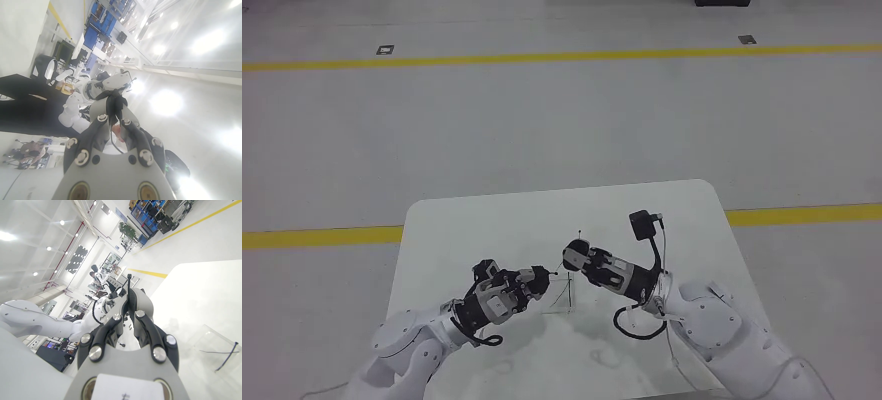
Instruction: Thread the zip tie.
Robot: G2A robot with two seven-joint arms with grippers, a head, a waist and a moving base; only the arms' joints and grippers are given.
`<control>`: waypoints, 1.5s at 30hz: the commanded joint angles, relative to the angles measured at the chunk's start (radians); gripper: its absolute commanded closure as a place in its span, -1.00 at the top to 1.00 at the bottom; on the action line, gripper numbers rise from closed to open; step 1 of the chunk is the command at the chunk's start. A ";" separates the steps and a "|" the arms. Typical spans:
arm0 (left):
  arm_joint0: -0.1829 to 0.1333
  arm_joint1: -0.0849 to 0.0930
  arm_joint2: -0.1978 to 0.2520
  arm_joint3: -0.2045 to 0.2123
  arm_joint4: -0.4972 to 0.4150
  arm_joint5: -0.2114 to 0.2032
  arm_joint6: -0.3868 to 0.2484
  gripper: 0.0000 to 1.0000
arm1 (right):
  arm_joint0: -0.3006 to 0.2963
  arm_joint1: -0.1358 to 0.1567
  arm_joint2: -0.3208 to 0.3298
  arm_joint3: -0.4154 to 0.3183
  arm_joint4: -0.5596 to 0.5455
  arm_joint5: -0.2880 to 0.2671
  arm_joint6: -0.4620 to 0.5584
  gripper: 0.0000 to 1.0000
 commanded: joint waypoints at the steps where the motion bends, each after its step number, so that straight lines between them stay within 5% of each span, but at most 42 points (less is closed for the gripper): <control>1: 0.000 0.001 -0.001 0.001 0.003 -0.002 0.001 -1.00 | -0.001 -0.001 0.005 -0.001 0.000 0.000 0.001 -1.00; 15: -0.006 0.010 0.002 0.009 0.001 -0.010 0.008 -1.00 | -0.037 -0.003 0.069 -0.019 0.019 0.000 0.019 -1.00; 45: -0.022 0.025 0.024 0.016 -0.025 -0.015 0.013 -1.00 | -0.016 -0.032 0.046 0.008 0.018 0.000 0.064 -1.00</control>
